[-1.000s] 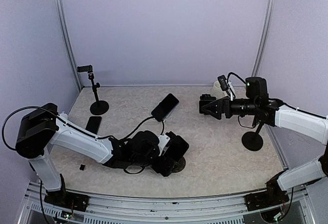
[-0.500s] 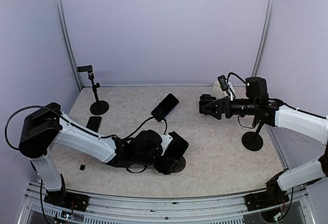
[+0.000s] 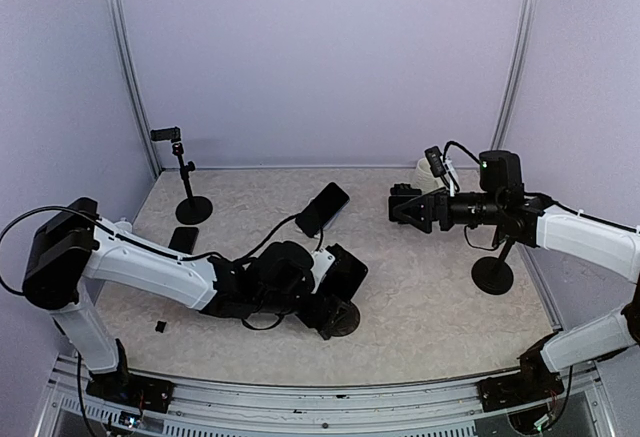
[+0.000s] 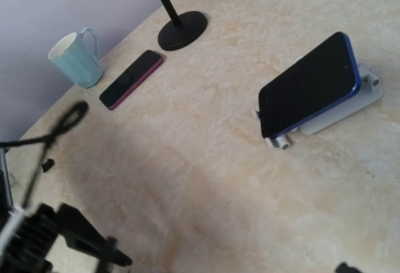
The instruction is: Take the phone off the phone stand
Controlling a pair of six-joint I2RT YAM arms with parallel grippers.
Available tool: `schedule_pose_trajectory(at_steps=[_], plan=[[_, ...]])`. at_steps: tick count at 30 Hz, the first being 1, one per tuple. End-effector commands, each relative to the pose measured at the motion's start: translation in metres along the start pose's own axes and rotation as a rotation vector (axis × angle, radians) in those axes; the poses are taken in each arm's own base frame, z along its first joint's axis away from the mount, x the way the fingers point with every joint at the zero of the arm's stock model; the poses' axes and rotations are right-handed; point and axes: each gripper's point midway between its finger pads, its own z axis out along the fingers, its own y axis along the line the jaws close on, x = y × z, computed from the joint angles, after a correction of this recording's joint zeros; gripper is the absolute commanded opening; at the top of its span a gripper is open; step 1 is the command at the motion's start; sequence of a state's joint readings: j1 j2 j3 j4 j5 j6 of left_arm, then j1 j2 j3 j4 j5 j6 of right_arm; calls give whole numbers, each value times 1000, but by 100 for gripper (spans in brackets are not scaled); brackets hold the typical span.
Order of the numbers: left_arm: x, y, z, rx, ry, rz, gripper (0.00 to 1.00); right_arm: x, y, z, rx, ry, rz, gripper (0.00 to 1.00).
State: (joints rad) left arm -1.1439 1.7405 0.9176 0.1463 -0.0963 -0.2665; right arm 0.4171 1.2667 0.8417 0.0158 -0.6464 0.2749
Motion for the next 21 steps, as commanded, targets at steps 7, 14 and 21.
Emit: schedule_pose_trajectory(at_steps=[7, 14, 21], plan=[[-79, 25, -40, -31, -194, -77, 65, 2, 2, 3, -14, -4, -11, 94], [-74, 93, -56, -168, -139, -218, 60, 1, 2, 6, -21, -1, -13, 94], [-36, 167, -72, -382, -27, -373, 56, 1, 1, 9, -28, 7, -10, 94]])
